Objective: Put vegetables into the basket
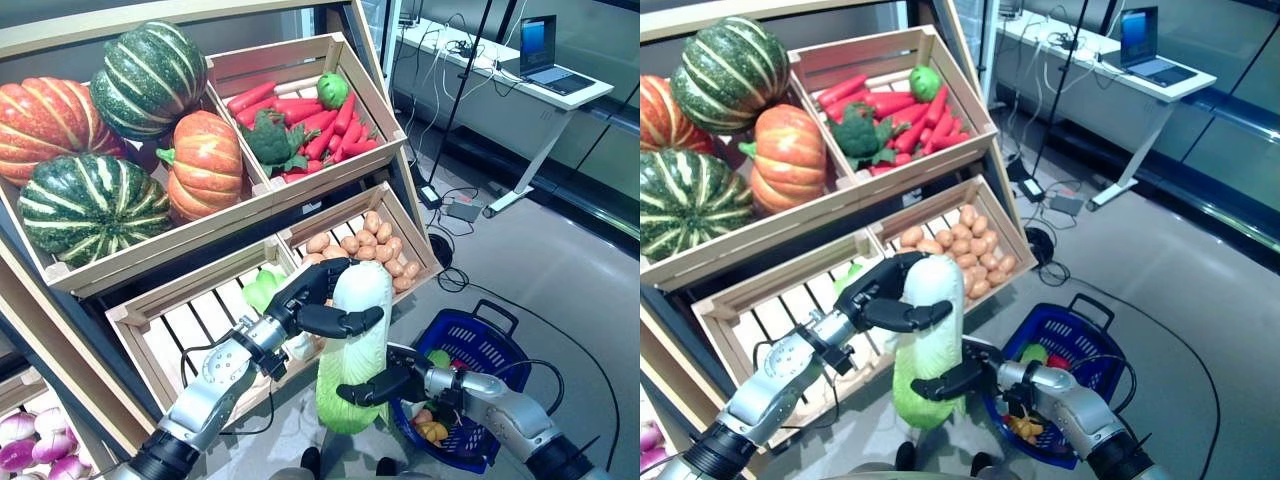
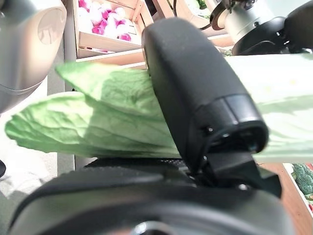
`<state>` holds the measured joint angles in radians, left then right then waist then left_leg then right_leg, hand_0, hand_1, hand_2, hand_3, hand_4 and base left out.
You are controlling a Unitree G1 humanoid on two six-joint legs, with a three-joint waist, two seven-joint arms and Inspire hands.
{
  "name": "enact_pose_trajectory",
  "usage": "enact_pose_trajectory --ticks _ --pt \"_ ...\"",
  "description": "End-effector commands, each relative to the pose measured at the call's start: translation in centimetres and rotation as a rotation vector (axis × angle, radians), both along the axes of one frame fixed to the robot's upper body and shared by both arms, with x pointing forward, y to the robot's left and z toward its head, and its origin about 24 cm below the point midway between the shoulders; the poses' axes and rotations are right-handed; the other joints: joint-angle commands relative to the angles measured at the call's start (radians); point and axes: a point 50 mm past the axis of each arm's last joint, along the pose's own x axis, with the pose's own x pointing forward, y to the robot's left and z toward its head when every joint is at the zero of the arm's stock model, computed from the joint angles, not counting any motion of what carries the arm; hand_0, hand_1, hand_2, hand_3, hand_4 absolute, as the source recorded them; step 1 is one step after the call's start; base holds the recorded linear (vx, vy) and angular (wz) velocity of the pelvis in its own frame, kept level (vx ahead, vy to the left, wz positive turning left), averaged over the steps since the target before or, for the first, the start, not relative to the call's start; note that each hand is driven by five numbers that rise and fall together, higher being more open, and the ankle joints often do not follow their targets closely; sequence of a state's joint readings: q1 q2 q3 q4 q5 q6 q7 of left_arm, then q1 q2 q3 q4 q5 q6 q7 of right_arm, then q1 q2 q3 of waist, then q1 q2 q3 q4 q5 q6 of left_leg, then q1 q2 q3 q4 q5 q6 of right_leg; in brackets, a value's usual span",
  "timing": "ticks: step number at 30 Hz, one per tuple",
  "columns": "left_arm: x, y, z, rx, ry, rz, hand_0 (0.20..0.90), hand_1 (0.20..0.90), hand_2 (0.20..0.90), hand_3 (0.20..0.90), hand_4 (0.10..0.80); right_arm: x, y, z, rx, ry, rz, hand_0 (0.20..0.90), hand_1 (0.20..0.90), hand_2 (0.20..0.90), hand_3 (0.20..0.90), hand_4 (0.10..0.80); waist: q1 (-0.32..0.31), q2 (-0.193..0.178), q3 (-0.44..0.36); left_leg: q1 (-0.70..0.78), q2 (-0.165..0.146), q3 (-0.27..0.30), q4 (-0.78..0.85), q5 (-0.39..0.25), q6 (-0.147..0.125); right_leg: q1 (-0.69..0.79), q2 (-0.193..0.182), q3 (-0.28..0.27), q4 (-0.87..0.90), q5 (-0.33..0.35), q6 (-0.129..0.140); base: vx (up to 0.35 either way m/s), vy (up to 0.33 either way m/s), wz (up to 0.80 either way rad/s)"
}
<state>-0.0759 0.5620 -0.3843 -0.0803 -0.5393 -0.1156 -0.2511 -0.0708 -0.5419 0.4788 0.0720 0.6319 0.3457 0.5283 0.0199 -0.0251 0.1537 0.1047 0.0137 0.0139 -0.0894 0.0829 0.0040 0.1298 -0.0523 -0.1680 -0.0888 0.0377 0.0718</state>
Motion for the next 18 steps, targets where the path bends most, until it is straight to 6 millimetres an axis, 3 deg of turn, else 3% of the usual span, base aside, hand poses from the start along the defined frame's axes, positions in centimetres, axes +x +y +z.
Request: enact_pose_trajectory --ticks 1,15,16,18 --pt "0.4 -2.6 7.3 -0.271 -0.333 -0.113 0.300 0.300 0.300 0.300 0.400 0.6 1.2 1.3 0.072 -0.080 0.037 0.300 0.300 0.300 0.300 0.400 0.016 -0.023 -0.066 0.040 -0.015 0.012 0.006 -0.130 -0.036 0.015 -0.058 0.018 0.004 -0.014 0.068 0.000 0.000 0.00" --pt "0.9 -1.7 6.6 -0.340 -0.260 -0.004 0.300 0.300 0.300 0.300 0.400 1.3 1.5 2.1 0.117 -0.147 -0.045 0.300 0.300 0.300 0.300 0.400 0.018 -0.019 -0.066 0.042 -0.015 0.007 0.003 -0.128 -0.035 0.017 -0.058 0.018 0.002 -0.014 0.068 0.000 0.000 0.00" --pt "1.0 -1.6 6.6 -0.346 -0.256 0.010 0.404 0.404 0.404 0.404 0.469 1.3 1.4 2.1 0.117 -0.147 -0.059 0.300 0.300 0.300 0.300 0.400 0.018 -0.018 -0.067 0.042 -0.014 0.008 0.002 -0.128 -0.036 0.018 -0.058 0.018 0.002 -0.014 0.067 0.000 0.000 0.00" --pt "0.9 -1.2 6.5 -0.344 -0.260 0.041 0.900 0.900 0.900 0.900 0.800 1.3 1.3 2.1 0.115 -0.148 -0.081 0.300 0.300 0.300 0.300 0.400 0.018 -0.017 -0.068 0.039 -0.013 0.007 0.003 -0.126 -0.038 0.016 -0.058 0.019 0.002 -0.013 0.067 0.000 0.000 0.00"
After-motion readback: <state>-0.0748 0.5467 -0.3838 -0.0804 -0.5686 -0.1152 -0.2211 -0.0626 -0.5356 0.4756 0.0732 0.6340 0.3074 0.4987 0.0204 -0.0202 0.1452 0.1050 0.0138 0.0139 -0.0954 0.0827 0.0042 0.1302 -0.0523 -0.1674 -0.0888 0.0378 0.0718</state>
